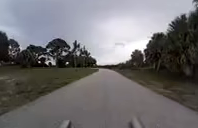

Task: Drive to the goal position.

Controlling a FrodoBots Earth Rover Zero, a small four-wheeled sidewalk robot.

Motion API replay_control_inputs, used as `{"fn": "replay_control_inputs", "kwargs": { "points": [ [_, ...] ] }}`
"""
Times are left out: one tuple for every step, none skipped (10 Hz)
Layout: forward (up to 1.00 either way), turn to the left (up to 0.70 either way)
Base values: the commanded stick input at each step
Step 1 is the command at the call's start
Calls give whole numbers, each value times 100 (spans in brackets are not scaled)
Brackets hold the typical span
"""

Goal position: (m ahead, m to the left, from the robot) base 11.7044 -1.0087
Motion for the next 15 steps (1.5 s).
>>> {"fn": "replay_control_inputs", "kwargs": {
  "points": [
    [100,0],
    [100,0],
    [100,0],
    [100,0],
    [100,0],
    [100,0],
    [100,0],
    [100,0],
    [100,-24],
    [100,-30],
    [100,-9],
    [100,0],
    [100,0],
    [100,0],
    [100,0]
  ]
}}
